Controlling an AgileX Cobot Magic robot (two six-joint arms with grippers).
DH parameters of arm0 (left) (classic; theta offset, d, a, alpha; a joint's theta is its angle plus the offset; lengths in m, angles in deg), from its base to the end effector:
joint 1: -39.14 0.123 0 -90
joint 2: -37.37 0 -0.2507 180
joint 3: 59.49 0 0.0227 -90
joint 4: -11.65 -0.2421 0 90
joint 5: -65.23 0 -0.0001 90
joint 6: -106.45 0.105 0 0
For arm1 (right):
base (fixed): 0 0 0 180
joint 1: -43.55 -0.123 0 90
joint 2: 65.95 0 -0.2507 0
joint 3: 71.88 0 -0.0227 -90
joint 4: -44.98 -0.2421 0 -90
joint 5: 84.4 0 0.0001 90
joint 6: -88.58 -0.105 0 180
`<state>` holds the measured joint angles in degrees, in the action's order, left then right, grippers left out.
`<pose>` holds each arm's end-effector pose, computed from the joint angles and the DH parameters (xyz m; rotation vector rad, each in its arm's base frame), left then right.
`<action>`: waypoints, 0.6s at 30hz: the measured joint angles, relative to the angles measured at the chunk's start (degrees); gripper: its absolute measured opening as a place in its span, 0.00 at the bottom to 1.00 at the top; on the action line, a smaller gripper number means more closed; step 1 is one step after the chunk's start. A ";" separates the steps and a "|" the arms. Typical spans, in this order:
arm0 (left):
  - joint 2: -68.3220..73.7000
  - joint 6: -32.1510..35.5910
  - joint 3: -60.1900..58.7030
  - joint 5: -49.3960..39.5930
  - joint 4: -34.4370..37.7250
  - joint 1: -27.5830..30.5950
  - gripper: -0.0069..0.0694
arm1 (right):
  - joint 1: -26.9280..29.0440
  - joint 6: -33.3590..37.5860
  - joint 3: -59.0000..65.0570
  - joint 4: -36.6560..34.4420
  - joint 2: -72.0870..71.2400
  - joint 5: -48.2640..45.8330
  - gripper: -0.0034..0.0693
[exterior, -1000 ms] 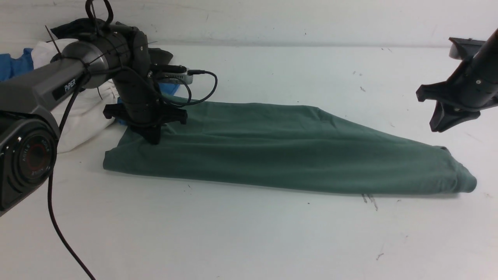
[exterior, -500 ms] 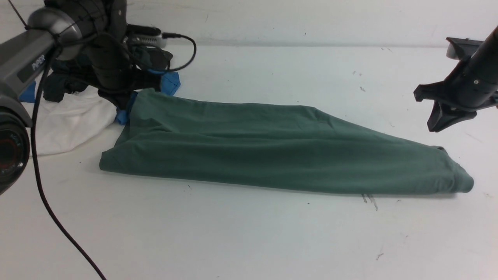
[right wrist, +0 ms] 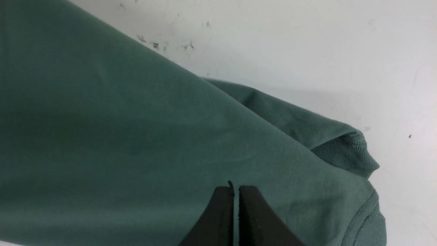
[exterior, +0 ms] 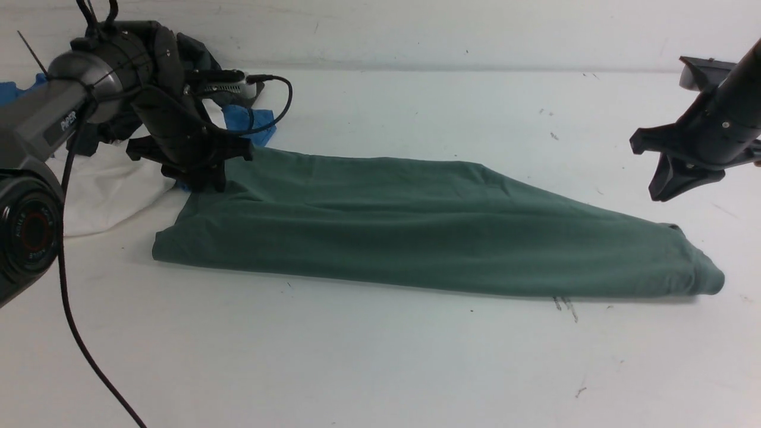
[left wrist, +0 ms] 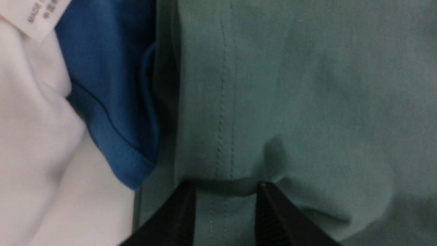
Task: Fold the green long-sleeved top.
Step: Use the right arm to clamp the right edge of the fabric
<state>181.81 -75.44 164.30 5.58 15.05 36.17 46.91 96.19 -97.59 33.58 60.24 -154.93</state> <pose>0.4805 -0.0303 0.1476 -0.0031 2.7988 -0.0995 0.4073 -0.0043 0.2018 -0.0332 2.9560 0.2623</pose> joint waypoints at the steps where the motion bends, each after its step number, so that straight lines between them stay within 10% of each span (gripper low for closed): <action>1: 0.12 0.00 0.00 0.05 0.00 0.00 0.46 | 0.00 0.03 0.00 0.00 0.00 0.00 0.07; 18: 2.73 0.71 0.13 -1.09 -0.71 0.00 0.55 | 0.00 0.75 0.02 -1.32 0.00 -0.05 0.07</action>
<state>184.54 -74.74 164.43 4.49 14.34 36.17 46.91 96.94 -97.57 32.26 60.24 -154.99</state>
